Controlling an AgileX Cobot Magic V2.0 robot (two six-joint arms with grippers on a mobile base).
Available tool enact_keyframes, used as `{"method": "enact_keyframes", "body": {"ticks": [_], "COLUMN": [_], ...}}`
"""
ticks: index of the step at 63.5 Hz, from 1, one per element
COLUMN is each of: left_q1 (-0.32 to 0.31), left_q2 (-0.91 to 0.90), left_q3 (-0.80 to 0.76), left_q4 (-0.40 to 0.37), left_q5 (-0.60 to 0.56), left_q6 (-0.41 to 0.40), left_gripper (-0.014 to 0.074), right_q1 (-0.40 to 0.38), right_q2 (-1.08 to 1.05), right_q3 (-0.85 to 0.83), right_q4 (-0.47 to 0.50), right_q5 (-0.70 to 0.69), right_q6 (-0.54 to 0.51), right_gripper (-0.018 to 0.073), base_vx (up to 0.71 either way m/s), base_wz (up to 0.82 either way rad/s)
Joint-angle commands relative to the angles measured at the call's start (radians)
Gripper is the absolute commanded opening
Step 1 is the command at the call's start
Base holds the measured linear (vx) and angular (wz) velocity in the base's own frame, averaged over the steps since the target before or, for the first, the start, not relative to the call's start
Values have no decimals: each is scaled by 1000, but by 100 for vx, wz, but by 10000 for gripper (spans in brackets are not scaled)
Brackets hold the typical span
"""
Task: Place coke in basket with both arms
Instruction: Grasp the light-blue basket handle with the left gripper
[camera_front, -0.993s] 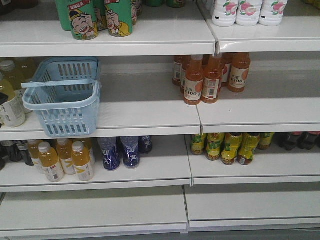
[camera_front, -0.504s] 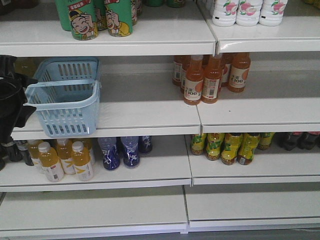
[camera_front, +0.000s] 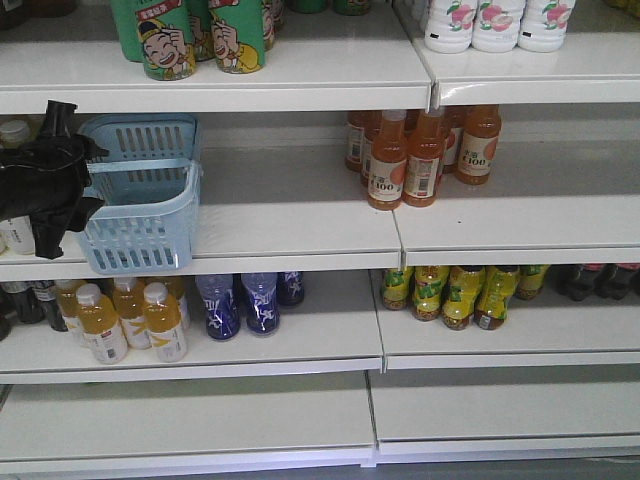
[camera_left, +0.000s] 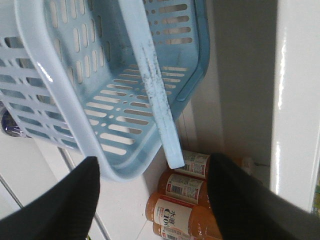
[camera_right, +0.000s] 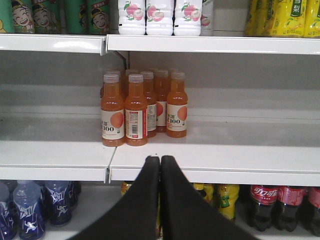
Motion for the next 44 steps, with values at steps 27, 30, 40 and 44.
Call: {"method": "enact_keyframes", "body": {"ticks": [27,30,40,44], "left_q1": [0,0,0,0], "left_q2": [85,93,120,133], "left_q3": [-169,-169,-189,-206], "left_q4": [-12,-12,-13,-12], "left_q5": [-43,-56,-70,-69], "left_q6": [2,2,2,2], "left_gripper": [449,449,449,449], "right_q1": [-5,-5,-5,-5], "right_q2": [-13,-13,-13,-13], "right_q3": [8,8,8,8], "right_q4": [-3,-3,-3,-3], "right_q5": [-72,-72,-72,-72], "right_q6": [-4,-4,-4,-4], "right_gripper": [-10,-10,-10,-10], "base_vx": [0,0,0,0], "base_wz": [0,0,0,0]}}
